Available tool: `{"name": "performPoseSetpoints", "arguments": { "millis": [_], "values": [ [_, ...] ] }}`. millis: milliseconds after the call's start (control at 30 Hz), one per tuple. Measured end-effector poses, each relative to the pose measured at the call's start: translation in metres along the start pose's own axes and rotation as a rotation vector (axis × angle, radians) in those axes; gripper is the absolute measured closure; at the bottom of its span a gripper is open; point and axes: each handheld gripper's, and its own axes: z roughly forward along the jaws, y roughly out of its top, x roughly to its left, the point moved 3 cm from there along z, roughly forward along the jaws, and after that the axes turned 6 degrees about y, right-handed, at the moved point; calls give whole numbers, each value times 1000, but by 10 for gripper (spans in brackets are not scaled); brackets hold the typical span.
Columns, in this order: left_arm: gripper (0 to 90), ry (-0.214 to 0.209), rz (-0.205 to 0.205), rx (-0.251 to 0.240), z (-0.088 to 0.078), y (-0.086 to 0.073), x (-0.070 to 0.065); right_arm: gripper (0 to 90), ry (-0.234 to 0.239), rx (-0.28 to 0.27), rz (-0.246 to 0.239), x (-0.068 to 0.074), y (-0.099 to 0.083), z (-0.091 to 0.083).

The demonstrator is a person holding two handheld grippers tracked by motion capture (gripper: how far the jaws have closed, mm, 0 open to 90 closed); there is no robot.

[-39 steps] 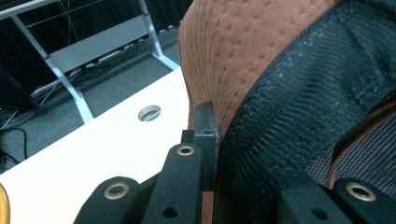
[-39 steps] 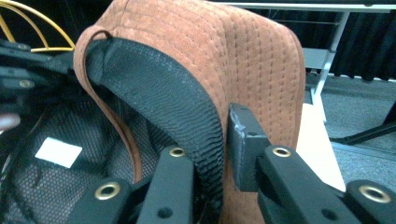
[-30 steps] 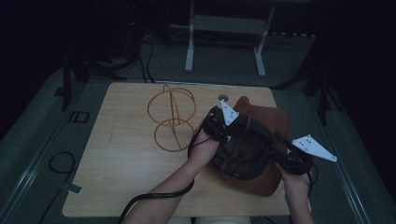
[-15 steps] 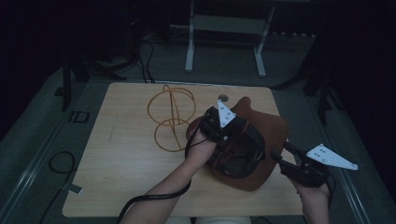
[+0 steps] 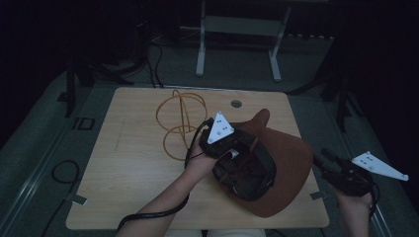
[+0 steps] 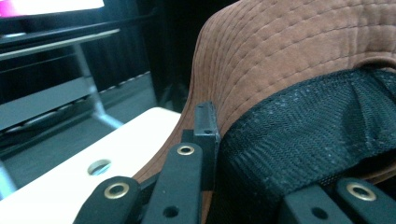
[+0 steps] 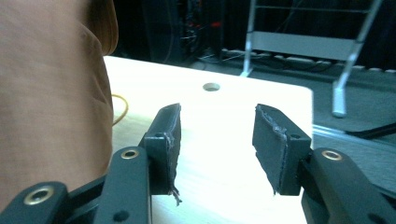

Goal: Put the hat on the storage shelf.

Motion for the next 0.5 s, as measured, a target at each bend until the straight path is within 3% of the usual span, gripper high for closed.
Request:
{"name": "performPoseSetpoints", "arguments": {
  "millis": [67, 133, 167, 267, 367, 467, 500],
  "values": [
    [860, -74, -27, -33, -4, 2, 1, 517, 10, 6, -1, 2, -1, 5],
    [859, -98, -40, -40, -5, 3, 1, 535, -10, 17, -9, 4, -2, 12],
    [859, -176, -65, -65, -7, 5, 1, 541, 6, 19, -6, 7, -2, 14],
    [859, -244, -63, -102, -9, 6, -2, 540, 53, 14, -18, 18, -2, 22],
    [859, -279, -66, -124, -10, 7, -4, 530, 115, 13, -47, 33, 1, 29],
    [859, -289, -63, -135, -10, 8, -6, 520, 129, 21, -76, 44, 3, 33],
    [859, -298, -70, -139, -8, 9, -8, 506, 178, 13, -90, 53, 6, 36]
  ]
}}
